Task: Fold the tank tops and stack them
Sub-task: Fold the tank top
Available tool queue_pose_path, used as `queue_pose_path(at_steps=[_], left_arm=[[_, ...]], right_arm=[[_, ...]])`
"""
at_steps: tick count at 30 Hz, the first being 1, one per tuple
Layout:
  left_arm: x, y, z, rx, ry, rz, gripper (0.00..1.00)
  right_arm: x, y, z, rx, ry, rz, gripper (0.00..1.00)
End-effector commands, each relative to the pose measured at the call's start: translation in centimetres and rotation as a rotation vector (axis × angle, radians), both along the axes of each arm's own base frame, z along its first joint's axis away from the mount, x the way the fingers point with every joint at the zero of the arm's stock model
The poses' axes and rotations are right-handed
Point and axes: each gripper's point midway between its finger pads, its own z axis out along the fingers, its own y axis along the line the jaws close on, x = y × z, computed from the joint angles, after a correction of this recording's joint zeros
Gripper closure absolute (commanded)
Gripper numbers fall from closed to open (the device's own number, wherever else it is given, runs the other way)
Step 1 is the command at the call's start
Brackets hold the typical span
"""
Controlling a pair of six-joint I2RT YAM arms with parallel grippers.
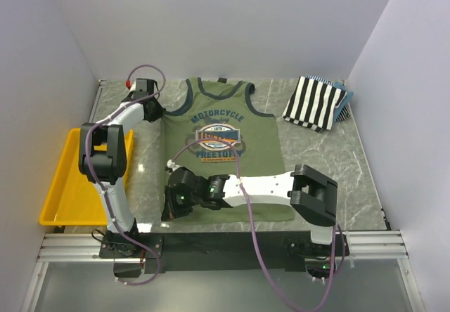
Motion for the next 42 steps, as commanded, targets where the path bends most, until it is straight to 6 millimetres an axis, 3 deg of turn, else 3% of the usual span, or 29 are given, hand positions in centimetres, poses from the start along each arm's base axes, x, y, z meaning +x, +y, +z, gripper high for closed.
queue_pose_path(at_steps=[1, 7, 11, 12, 17, 26, 34, 42], left_arm=[[0.8, 2.4, 4.4, 0.061, -0.115, 0.107, 0.99], [0.3, 2.9, 3.9, 0.073, -0.104, 0.126, 1.0], [0.8, 1.5, 4.2, 0.033, -0.124, 0.08, 0.99], [1.1, 1.0, 4.4, 0.02, -0.132, 0.063, 0.99], [1.9, -2.5, 4.8, 0.016, -0.144, 0.007, 0.99], [3.6, -9.5, 6.5, -0.014, -0.191, -0.085, 0.99], [4.1, -14.8, 5.6, -0.018, -0.181, -0.155, 1.0], [4.0, -18.1, 4.7, -0.035, -0.177, -0.2, 0.99]], right_arm=[[-3.1, 2.0, 4.0, 0.116, 0.044, 0.112, 1.0], [-3.4, 2.4, 3.6, 0.116, 0.051, 0.125, 1.0], [-1.7, 1.0, 4.3, 0.139, 0.031, 0.073, 1.0], [-1.5, 0.1, 3.3, 0.12, 0.039, 0.058, 1.0], [-0.3, -3.6, 2.4, 0.099, 0.022, -0.015, 1.0], [1.1, -8.3, 1.6, 0.124, 0.02, -0.141, 1.0], [2.5, -11.8, 0.4, 0.102, -0.008, -0.256, 1.0], [2.5, -14.3, -1.7, 0.074, 0.004, -0.319, 1.0]])
